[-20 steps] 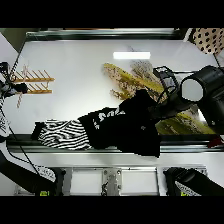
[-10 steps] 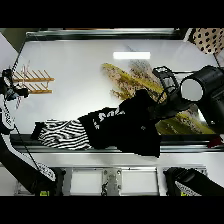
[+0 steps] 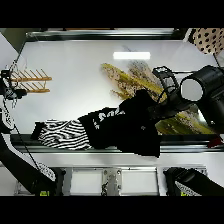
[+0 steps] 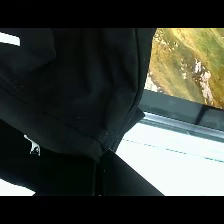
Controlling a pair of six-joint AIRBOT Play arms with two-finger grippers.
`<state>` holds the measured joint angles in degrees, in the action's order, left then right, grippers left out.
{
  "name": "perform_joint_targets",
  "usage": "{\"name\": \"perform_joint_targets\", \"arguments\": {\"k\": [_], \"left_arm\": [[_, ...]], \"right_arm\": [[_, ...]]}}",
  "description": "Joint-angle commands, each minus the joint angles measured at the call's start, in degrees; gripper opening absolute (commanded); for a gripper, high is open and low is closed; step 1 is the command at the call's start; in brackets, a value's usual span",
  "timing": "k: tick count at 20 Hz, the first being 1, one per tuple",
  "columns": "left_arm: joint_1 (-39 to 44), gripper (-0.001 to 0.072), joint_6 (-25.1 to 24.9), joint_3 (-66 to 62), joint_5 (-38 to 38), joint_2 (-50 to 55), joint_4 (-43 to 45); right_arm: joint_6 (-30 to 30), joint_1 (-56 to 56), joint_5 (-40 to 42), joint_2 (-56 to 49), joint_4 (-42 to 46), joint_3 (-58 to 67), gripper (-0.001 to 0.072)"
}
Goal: Fold the clothes and pants, and hang the long-sleeved shirts on hangers.
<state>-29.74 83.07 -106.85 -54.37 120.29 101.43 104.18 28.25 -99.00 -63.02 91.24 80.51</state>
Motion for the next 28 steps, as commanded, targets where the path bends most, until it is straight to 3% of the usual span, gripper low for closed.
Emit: {"name": "perform_joint_targets", "arguments": {"k": [1,12,16,23,28], "left_arm": [[0.22,0.0018,0.31,-1.42,-1.64,0.09,-2.69],[6.08,0.0015,0.04,-1.22,-4.83,-0.85,-2.43],[10.54,0.0015,-3.21,-1.16,-7.37,-2.67,-2.47],[12.83,0.0015,-3.15,13.05,3.10,-13.88,-2.51],[14.69,0.0015,-3.17,17.31,5.40,-22.49,-2.49]], "right_arm": [[0.00,0.04,0.00,-0.04,-0.02,0.04,0.0020],[0.00,0.04,0.00,-0.15,-0.02,0.04,0.0020],[0.00,0.04,0.00,-0.15,-0.02,0.04,0.0020],[0.00,0.04,0.00,-0.15,-0.02,0.04,0.0020],[0.00,0.04,0.00,-0.15,-0.02,0.04,0.0020]]}}
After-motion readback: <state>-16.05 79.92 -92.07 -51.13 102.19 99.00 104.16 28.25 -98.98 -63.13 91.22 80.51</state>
